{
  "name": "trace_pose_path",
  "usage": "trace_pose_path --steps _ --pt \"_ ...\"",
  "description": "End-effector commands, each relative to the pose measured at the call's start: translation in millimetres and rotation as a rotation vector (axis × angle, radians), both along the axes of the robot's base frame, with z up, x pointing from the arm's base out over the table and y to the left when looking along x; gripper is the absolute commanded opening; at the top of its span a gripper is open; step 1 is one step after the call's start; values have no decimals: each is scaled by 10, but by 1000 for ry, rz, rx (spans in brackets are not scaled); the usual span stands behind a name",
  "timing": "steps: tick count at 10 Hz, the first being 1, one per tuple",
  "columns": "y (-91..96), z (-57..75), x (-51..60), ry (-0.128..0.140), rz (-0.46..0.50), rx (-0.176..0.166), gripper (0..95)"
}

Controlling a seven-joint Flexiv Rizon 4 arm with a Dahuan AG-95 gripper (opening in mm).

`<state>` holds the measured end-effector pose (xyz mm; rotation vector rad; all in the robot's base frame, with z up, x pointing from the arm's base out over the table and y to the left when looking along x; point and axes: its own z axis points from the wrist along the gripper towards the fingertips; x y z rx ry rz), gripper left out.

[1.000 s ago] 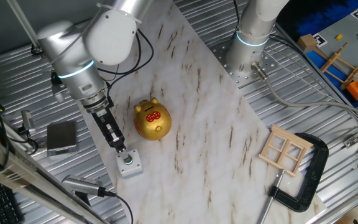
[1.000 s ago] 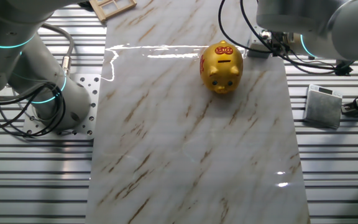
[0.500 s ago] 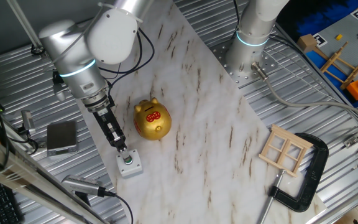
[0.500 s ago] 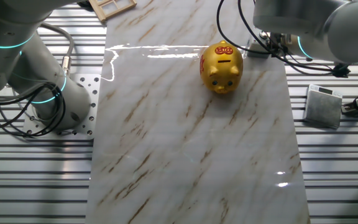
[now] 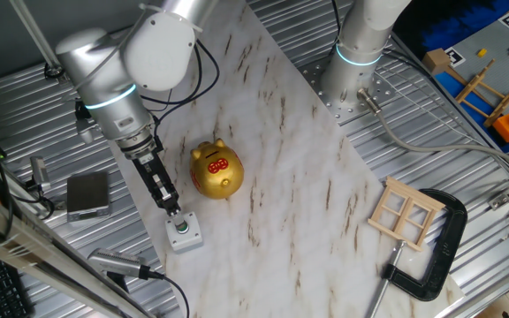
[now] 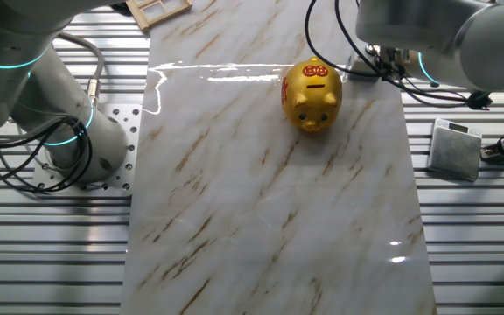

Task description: Drop coins into a piggy bank

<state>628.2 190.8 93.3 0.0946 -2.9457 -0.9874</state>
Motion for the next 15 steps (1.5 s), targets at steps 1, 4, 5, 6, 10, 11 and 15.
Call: trace_pose_path --steps 1,4,5,6,10,11,15 --pt "2 3 -4 0 -1 -1 190" --pt "20 8 -2 2 -5 -2 190" --pt "25 5 -1 2 -6 -2 190" --pt "30 1 1 2 -8 -2 190" --pt "52 -18 -2 -1 -11 -2 190" --pt "52 -18 -6 -1 -11 -2 190" --pt "56 -14 -10 -1 -12 -2 190"
